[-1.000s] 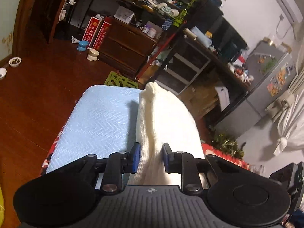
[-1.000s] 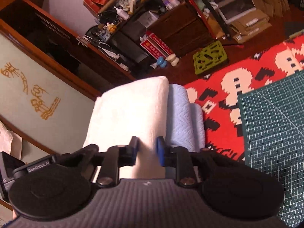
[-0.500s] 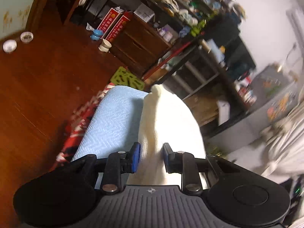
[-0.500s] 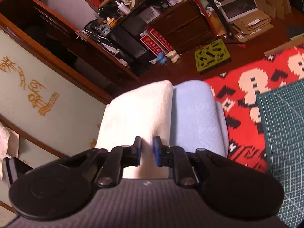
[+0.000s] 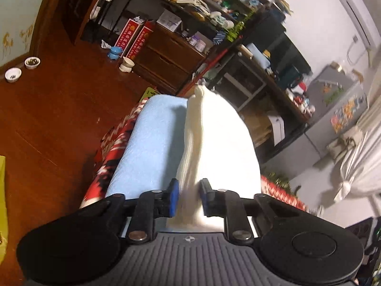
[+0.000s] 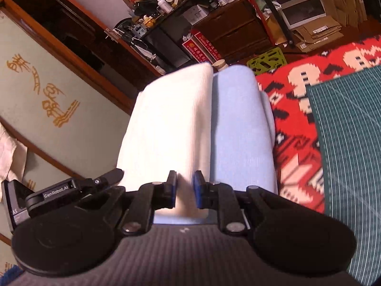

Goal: Fold clothes
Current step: 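Lower the vest onto the light blue stack and open both grippers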

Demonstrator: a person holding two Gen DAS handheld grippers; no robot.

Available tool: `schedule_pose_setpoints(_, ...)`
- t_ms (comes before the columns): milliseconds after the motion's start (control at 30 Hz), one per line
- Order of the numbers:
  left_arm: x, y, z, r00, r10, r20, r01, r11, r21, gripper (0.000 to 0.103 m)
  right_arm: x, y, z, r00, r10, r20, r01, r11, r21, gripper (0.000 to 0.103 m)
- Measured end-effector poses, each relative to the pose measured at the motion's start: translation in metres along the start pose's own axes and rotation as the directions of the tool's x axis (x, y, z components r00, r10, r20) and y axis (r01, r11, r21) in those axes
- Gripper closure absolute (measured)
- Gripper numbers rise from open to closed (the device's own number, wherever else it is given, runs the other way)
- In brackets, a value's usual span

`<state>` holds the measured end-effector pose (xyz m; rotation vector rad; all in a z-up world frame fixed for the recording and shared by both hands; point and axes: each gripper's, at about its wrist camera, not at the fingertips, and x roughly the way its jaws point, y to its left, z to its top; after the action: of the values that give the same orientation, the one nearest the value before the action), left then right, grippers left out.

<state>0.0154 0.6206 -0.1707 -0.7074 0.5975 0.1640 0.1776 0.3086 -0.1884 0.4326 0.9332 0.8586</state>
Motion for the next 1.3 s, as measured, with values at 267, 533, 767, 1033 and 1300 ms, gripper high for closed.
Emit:
schedule_pose_setpoints(267, -0.032, -0.007, 0.011, 0.999, 0.045, 0.010, -0.045, 0.998, 0.046, 0.092, -0.030, -0.002, -0.014, 0.999, 0.018, -0.032, -0.018, 1.000, -0.003, 0.093)
schedule_pose_setpoints(533, 0.019, -0.035, 0.064, 0.996, 0.081, 0.035, -0.084, 0.993, 0.081, 0.067, -0.006, -0.011, 0.073, 1.000, 0.012, 0.024, -0.012, 1.000, 0.028, 0.074)
schedule_pose_setpoints(767, 0.090, -0.053, 0.083, 0.983, 0.179, -0.031, -0.171, 0.970, 0.174, 0.072, 0.053, -0.010, 0.110, 0.999, -0.021, -0.032, 0.020, 1.000, -0.013, 0.076)
schedule_pose_setpoints(1033, 0.112, -0.048, 0.103, 0.971, 0.238, -0.010, -0.235, 0.963, 0.136, 0.081, 0.090, -0.020, 0.139, 1.000, -0.024, 0.019, 0.024, 0.999, 0.030, 0.084)
schedule_pose_setpoints(1300, 0.088, -0.055, 0.108, 0.976, 0.215, 0.017, -0.215, 0.968, 0.128, 0.080, 0.066, -0.020, 0.160, 0.995, -0.002, 0.095, 0.000, 1.000, 0.027, 0.090)
